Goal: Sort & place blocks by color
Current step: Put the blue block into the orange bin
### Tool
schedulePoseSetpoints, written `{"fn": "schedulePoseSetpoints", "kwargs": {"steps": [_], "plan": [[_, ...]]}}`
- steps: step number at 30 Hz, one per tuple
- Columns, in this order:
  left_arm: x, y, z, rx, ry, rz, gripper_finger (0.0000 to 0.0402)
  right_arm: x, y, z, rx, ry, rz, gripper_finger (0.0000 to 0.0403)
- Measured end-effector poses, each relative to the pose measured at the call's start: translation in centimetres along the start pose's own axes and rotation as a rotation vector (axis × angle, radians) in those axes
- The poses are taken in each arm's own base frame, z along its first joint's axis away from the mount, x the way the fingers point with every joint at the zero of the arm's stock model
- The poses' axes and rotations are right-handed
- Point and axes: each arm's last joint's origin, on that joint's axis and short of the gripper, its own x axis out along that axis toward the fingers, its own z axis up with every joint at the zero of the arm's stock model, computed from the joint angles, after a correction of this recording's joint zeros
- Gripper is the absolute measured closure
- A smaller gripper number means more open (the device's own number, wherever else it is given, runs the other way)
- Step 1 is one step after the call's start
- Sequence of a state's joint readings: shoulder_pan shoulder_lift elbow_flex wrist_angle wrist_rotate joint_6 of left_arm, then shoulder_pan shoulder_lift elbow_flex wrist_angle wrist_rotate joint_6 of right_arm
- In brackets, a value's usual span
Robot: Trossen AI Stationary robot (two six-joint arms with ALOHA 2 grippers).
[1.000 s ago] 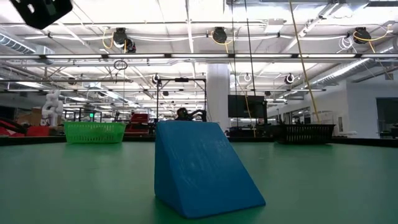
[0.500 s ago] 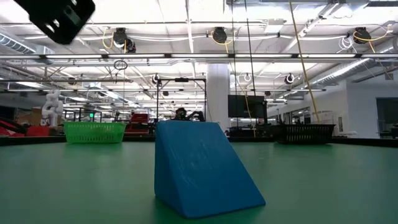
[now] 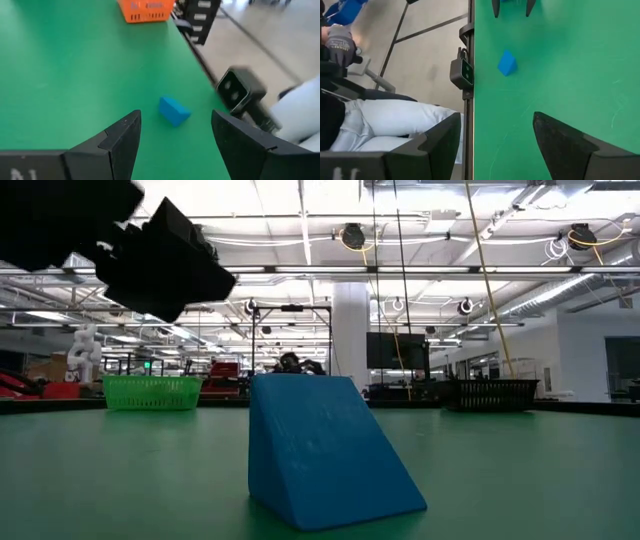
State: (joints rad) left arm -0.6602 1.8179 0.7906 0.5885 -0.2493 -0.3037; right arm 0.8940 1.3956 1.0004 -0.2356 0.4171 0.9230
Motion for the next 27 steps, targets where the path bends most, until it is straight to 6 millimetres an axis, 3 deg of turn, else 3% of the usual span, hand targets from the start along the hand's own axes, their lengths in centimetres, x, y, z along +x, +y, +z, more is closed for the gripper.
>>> {"fn": "schedulePoseSetpoints", "kwargs": {"steps": [9, 18, 27], "plan": [[0.6, 1.8, 0.1, 0.337, 0.014, 0.007, 0.0161, 0.0, 0.0, 0.0, 0.0, 0.001, 0.001, 0.0165], [1.7, 2.4, 2.2, 0.424, 0.004, -0.09, 0.0161, 0.0, 0.0, 0.0, 0.0, 0.002, 0.002, 0.0165], [2.1, 3.1, 2.5, 0.525, 0.003, -0.145, 0.0161, 0.0, 0.0, 0.0, 0.0, 0.002, 0.002, 0.0165]]}}
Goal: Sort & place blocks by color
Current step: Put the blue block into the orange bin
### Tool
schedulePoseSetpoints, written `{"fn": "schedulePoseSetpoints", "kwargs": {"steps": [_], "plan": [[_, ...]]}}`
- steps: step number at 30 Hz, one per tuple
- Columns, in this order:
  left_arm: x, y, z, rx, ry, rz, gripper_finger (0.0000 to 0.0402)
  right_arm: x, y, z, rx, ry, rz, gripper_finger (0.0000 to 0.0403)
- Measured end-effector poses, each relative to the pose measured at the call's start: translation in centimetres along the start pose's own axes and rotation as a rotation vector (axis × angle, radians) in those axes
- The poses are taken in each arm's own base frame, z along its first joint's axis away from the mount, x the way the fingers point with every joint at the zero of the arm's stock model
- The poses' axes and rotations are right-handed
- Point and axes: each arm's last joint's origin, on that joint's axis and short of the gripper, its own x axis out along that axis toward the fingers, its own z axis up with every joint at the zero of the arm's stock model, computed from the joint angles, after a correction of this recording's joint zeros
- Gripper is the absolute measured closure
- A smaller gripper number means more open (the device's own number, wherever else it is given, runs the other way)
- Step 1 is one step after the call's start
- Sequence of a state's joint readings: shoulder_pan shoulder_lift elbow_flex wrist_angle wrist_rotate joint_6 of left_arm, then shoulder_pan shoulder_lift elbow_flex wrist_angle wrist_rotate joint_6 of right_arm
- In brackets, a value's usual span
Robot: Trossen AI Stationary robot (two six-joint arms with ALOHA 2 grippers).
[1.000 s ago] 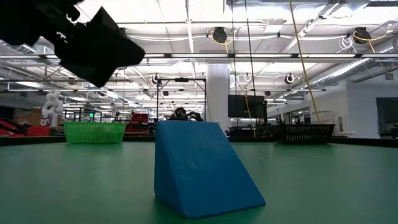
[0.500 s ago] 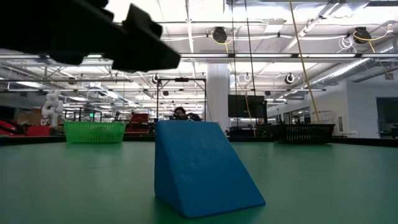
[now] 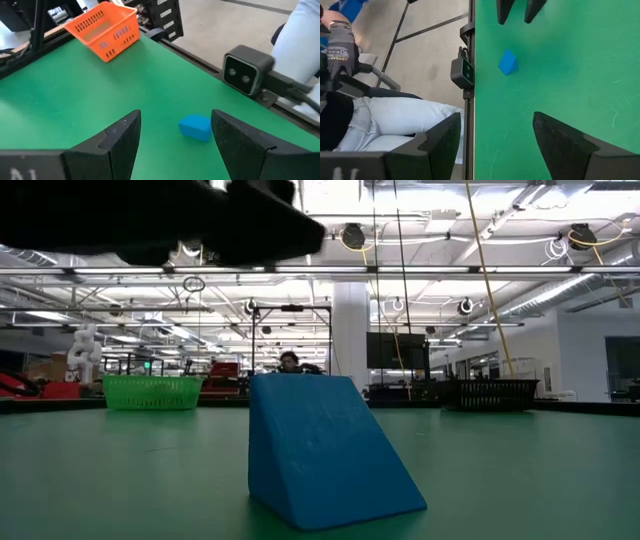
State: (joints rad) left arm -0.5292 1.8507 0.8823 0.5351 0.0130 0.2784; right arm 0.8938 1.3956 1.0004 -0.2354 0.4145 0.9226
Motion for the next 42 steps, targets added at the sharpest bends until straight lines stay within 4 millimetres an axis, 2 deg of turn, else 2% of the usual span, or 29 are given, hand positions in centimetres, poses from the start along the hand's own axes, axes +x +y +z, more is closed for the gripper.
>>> {"fn": "schedulePoseSetpoints", "kwargs": {"steps": [4, 8, 18, 28, 32, 36, 42], "plan": [[1.7, 0.4, -1.6, -0.037, 0.056, -0.019, 0.0161, 0.0, 0.0, 0.0, 0.001, -0.001, 0.002, 0.0165], [3.0, 0.4, -2.4, -0.053, 0.069, -0.043, 0.0161, 0.0, 0.2, 0.2, 0.011, -0.015, 0.02, 0.0165], [5.1, 0.0, -2.9, -0.091, 0.08, -0.171, 0.0161, 0.0, 0.5, 0.4, 0.027, -0.038, 0.05, 0.0165], [6.7, 0.1, -2.8, -0.097, 0.083, -0.171, 0.0161, 0.0, 0.7, 0.6, 0.041, -0.055, 0.073, 0.0165], [7.2, 0.1, -2.8, -0.118, 0.094, -0.169, 0.0191, 0.0, 0.7, 0.6, 0.04, -0.056, 0.074, 0.0165], [7.3, 0.2, -2.6, -0.195, 0.128, -0.155, 0.0261, 0.0, 0.8, 0.6, 0.041, -0.056, 0.074, 0.0165], [7.4, 0.3, -2.4, -0.304, 0.134, -0.138, 0.0268, 0.0, 0.8, 0.6, 0.042, -0.057, 0.076, 0.0165]]}}
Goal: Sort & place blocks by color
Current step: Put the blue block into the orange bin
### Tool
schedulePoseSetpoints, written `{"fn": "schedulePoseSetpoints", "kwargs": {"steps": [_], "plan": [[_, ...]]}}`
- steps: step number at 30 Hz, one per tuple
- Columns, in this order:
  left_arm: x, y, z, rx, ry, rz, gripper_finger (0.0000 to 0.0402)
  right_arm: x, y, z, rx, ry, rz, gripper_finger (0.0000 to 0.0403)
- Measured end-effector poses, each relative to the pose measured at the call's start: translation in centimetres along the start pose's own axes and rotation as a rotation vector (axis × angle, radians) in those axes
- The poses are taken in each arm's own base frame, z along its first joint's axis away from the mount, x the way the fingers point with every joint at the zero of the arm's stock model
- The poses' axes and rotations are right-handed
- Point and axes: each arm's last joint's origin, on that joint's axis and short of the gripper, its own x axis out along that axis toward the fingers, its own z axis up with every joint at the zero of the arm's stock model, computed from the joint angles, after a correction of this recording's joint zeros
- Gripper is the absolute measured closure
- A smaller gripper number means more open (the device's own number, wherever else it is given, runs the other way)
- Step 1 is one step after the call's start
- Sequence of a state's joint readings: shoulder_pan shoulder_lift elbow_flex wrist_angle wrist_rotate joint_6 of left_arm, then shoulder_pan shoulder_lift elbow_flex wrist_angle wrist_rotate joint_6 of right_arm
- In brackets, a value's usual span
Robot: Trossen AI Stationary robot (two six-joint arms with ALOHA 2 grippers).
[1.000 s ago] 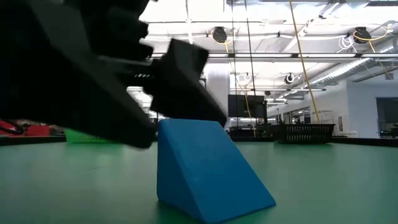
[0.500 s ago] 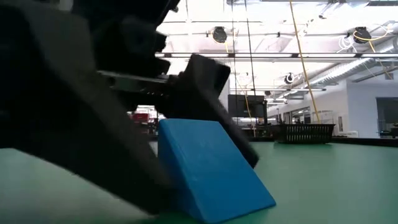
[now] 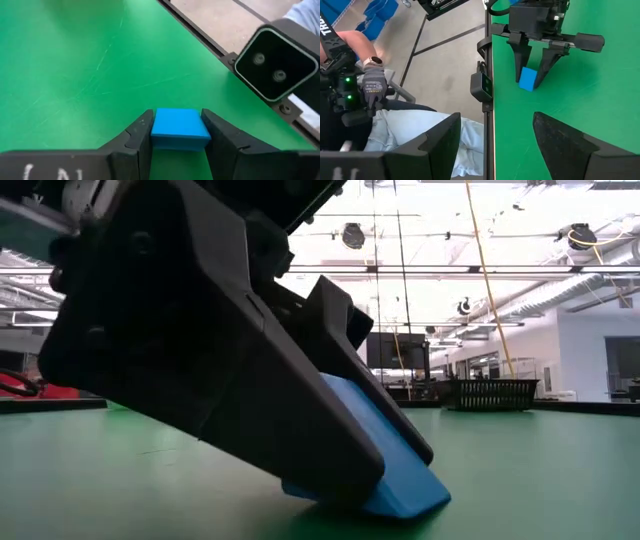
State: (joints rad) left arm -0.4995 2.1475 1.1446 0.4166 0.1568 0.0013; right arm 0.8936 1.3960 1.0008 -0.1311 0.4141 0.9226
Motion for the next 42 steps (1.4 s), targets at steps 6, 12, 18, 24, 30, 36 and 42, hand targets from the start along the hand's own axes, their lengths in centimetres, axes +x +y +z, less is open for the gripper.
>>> {"fn": "schedulePoseSetpoints", "kwargs": {"steps": [6, 12, 18, 24, 30, 36, 42], "plan": [[0.0, 0.1, 0.0, -0.045, -0.003, 0.036, 0.0268, 0.0, 0.0, 0.0, 0.0, 0.0, 0.0, 0.0165], [0.0, 0.3, 0.0, -0.094, -0.01, 0.119, 0.0268, 0.0, 0.0, 0.0, 0.0, 0.0, 0.0, 0.0165], [-0.6, 0.5, 0.9, -0.168, -0.049, 0.231, 0.0268, 0.0, 0.0, 0.0, 0.0, 0.0, 0.0, 0.0165], [-2.5, -0.3, 3.5, -0.189, -0.152, 0.365, 0.0268, 0.0, 0.0, 0.0, -0.012, -0.001, -0.001, 0.0165], [-4.5, -2.1, 6.1, -0.159, -0.265, 0.471, 0.0268, 0.1, 0.0, 0.2, -0.128, -0.01, 0.0, 0.0165], [-5.5, -3.4, 7.2, -0.035, -0.305, 0.637, 0.0268, 0.5, -0.5, 1.4, -0.218, -0.061, -0.006, 0.0165], [-5.8, -3.2, 7.4, 0.074, -0.288, 0.773, 0.0268, 1.0, -1.6, 2.7, -0.298, -0.105, -0.083, 0.0165]]}}
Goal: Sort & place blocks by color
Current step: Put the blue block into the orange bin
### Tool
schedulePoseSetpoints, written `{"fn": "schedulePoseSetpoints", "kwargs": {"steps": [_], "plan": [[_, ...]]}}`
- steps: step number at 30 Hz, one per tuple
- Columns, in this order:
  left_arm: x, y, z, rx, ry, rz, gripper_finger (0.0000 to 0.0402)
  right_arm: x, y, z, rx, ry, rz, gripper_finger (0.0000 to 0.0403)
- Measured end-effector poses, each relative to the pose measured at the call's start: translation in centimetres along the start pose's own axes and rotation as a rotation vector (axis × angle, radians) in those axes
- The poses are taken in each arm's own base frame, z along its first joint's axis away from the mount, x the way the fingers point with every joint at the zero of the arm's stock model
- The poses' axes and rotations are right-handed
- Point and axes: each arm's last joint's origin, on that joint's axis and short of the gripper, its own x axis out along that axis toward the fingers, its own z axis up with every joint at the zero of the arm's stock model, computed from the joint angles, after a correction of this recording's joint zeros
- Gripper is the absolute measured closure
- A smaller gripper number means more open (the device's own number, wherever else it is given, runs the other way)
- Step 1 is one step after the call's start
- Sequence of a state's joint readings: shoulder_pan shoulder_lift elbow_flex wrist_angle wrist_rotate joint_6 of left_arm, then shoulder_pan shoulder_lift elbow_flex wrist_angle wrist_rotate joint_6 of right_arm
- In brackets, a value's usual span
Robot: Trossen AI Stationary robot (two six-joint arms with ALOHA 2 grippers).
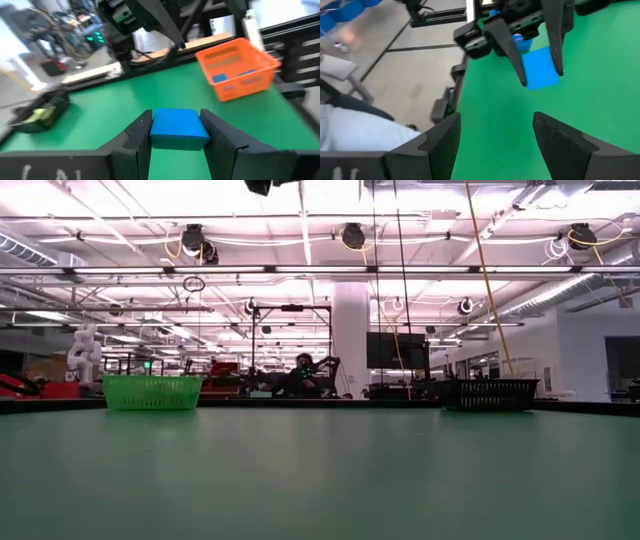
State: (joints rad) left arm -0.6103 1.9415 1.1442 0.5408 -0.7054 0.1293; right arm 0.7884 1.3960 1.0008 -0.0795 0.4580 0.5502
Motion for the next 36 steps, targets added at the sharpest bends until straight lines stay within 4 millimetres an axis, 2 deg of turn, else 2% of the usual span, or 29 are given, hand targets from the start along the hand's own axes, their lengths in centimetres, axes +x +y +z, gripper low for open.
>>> {"fn": "schedulePoseSetpoints", "kwargs": {"steps": [3, 8, 10, 15, 23, 29, 36], "plan": [[0.0, 0.2, 0.1, 0.072, -0.003, 0.047, 0.0268, 0.4, -0.7, 0.4, 0.013, -0.011, -0.023, 0.0165], [-0.2, 0.2, 0.1, 0.223, 0.022, 0.127, 0.0268, 0.7, -1.1, 1.3, 0.202, -0.061, -0.003, 0.0165], [-0.3, 0.2, 0.1, 0.282, 0.035, 0.158, 0.0268, 0.8, -1.3, 1.6, 0.215, -0.075, -0.008, 0.0165], [-0.4, 0.2, 0.2, 0.414, 0.052, 0.194, 0.0268, 1.2, -2.6, 2.3, 0.316, -0.159, -0.12, 0.0165], [-0.3, 0.7, 1.2, 0.459, -0.009, 0.236, 0.0268, 2.1, -5.6, 3.6, 0.457, -0.18, -0.182, 0.0165], [0.2, 1.9, 1.3, 0.47, 0.045, 0.384, 0.0268, 1.9, -7.9, 5.3, 0.519, -0.128, -0.044, 0.0165], [1.1, 3.5, 1.7, 0.451, 0.034, 0.443, 0.0268, 1.7, -10.4, 6.6, 0.508, -0.097, 0.031, 0.0165]]}}
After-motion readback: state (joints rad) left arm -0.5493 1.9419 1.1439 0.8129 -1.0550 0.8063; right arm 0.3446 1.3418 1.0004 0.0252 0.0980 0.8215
